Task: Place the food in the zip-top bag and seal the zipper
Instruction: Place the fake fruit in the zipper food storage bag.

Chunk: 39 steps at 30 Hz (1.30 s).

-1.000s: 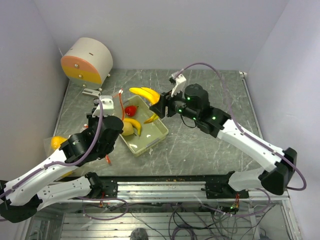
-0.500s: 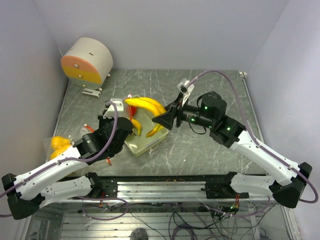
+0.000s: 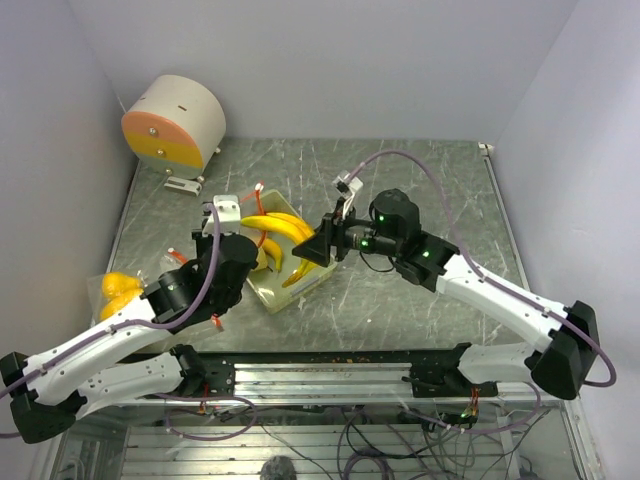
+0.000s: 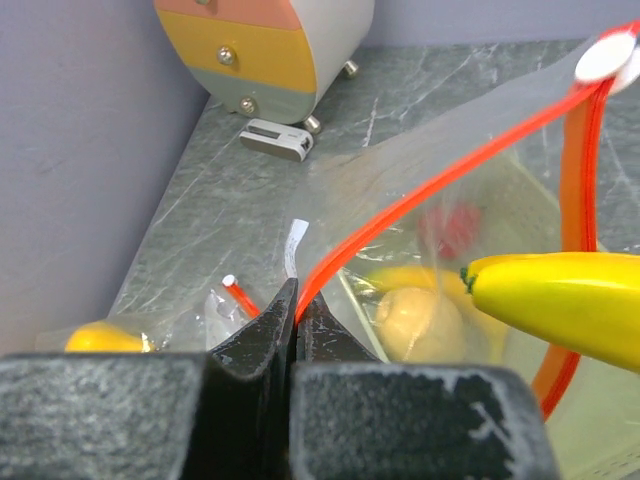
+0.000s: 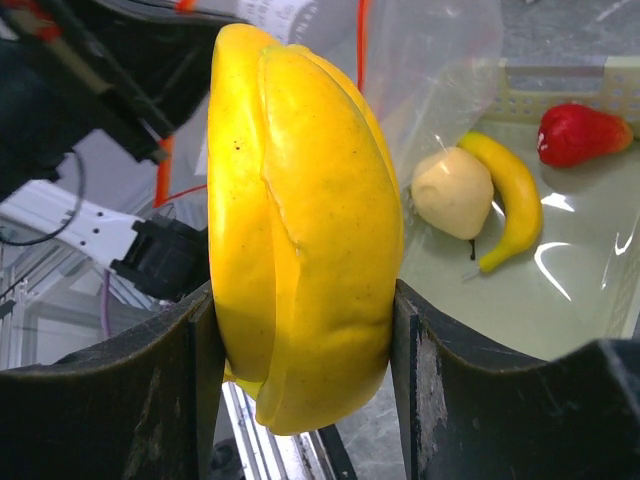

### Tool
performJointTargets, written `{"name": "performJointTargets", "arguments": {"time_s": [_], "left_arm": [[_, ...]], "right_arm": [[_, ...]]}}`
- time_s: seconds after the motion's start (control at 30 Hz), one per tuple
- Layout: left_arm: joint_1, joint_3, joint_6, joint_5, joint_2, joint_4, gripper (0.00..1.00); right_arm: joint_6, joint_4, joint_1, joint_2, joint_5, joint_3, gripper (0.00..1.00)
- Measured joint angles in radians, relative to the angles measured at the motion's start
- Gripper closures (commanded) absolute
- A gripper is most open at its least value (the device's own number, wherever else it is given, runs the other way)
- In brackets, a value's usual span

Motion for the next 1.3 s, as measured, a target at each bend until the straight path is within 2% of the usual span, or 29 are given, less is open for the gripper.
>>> {"name": "performJointTargets", "arguments": {"time_s": [0.23, 0.47, 0.67, 0.93, 1.3], "left_arm": [[0.000, -0.016, 0.054, 0.051, -0.035, 0.076, 0.93], [0.000, -0.039, 0.132, 0.154, 0.009, 0.170, 0.93], [0.000, -0.041, 0.145, 0.208, 0.095, 0.200, 0.93], [0.000, -0.042, 0.173, 0.254, 0.077, 0.220, 0.93], [0.000, -0.043, 0.198, 0.254, 0.025, 0.219, 0.93]], "right_arm": [[-0.008, -0.053, 0.013, 0.097, 0.104, 0.024, 0.89], [-0.030, -0.207, 0.038, 0.172, 0.208, 0.196, 0.89], [-0.050, -0.288, 0.080, 0.253, 0.230, 0.361, 0.86], [-0.048, -0.327, 0.099, 0.343, 0.226, 0.386, 0.85], [-0.082, -0.418, 0.097, 0.367, 0.183, 0.479, 0.81]]}}
